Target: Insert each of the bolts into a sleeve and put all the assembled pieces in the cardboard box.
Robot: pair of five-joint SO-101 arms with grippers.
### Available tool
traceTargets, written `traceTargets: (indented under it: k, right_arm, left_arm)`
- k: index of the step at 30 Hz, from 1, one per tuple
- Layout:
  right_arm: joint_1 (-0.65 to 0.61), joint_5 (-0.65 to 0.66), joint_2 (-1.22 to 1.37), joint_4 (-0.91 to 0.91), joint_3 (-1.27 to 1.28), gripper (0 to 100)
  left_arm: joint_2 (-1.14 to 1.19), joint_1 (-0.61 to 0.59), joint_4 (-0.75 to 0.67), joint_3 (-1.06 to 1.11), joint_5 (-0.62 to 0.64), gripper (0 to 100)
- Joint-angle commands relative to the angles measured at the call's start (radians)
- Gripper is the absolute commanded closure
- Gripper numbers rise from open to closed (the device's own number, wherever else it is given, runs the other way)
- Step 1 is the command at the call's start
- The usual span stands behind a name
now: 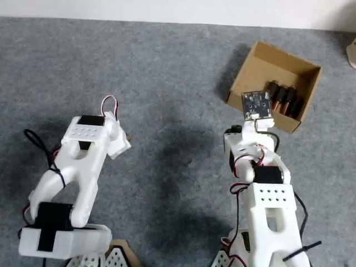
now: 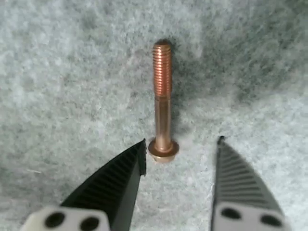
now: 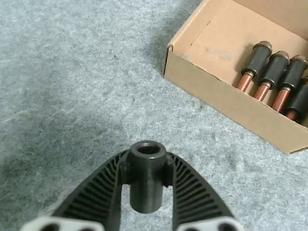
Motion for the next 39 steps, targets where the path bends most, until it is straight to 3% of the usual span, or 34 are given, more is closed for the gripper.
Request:
traceTargets:
  k: [1, 4, 7, 12, 19, 24, 28, 39]
  right_arm:
    - [-0.007, 0.014, -0.024, -0.027, -0.01, 99.5]
    - [-0.007, 0.014, -0.024, -0.027, -0.01, 99.5]
    - [-0.007, 0.014, -0.024, -0.027, -0.01, 99.5]
    - [-0.007, 0.014, -0.024, -0.027, -0.01, 99.5]
    - [-0.007, 0.012, -0.024, -0.027, -0.01, 99.5]
    - [-0.007, 0.012, -0.024, -0.027, -0.01, 99.5]
    - [-0.007, 0.012, -0.024, -0.027, -0.01, 99.5]
    - [-0.007, 0.012, -0.024, -0.027, -0.01, 99.5]
  left_arm:
    - [-0.053, 0.002, 0.002, -0.018, 0.008, 74]
    - [-0.053, -0.002, 0.011, -0.048, -0.072, 74]
    - [-0.067, -0.021, 0.057, -0.079, -0.308, 74]
    - [-0.128, -0.025, 0.155, -0.085, -0.898, 74]
    - [-0.166, -0.041, 0.166, -0.082, -1.795, 74]
    - [-0.174, -0.022, 0.192, -0.082, -2.291, 74]
    - [-0.174, -0.008, 0.207, -0.082, -2.582, 74]
    - [-0.174, 0.002, 0.206, -0.035, -3.118, 74]
